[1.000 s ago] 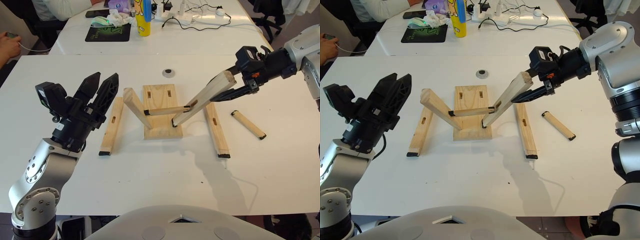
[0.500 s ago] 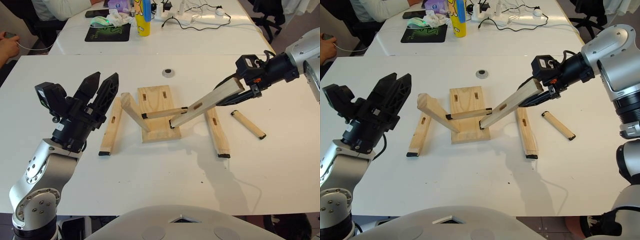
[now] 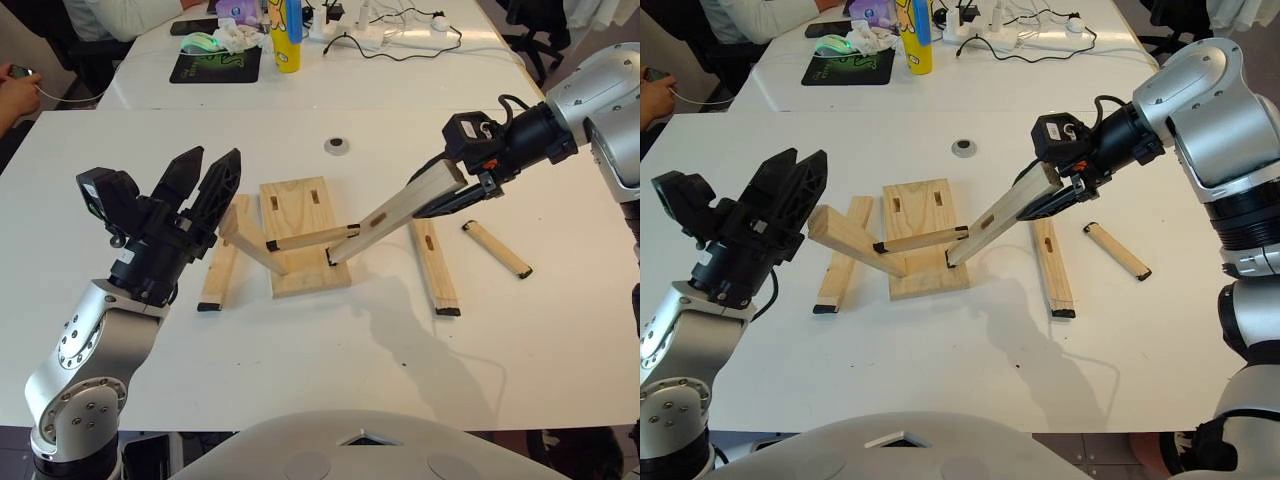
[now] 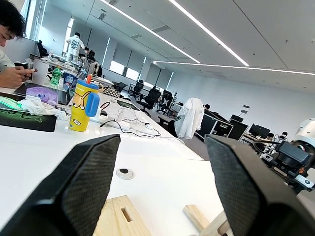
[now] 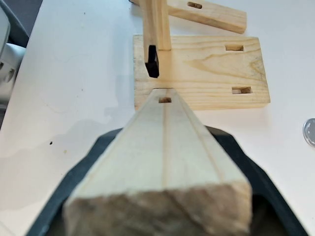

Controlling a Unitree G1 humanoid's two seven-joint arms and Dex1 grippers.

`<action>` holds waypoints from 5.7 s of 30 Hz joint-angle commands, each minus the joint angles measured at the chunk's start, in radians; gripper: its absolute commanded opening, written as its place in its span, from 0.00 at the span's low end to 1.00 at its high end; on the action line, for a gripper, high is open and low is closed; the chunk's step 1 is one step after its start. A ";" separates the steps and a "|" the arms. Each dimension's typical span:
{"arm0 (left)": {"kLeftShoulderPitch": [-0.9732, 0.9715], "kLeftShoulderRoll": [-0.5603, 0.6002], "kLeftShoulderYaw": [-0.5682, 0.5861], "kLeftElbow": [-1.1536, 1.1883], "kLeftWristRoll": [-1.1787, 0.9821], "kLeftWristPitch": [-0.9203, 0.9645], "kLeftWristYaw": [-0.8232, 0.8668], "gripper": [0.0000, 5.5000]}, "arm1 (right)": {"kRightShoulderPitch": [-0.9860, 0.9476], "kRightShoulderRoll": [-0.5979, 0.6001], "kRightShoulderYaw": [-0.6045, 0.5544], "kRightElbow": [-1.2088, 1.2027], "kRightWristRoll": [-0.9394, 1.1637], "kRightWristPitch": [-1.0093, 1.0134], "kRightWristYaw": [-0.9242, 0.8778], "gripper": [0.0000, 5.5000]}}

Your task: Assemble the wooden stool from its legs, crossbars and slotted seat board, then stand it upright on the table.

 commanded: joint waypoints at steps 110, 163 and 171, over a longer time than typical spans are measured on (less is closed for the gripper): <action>-0.101 0.161 0.052 0.316 -0.026 0.169 -0.254 0.58 | 0.593 0.255 -0.519 -0.311 0.289 0.108 -0.377 0.37; -0.024 0.042 0.054 0.280 0.043 0.125 -0.216 0.58 | 0.217 0.167 -0.040 -0.178 -0.068 0.134 -0.166 0.37; -0.004 0.030 0.033 0.281 0.077 0.099 -0.221 0.58 | 0.153 0.204 -0.015 -0.124 -0.077 0.136 -0.153 0.37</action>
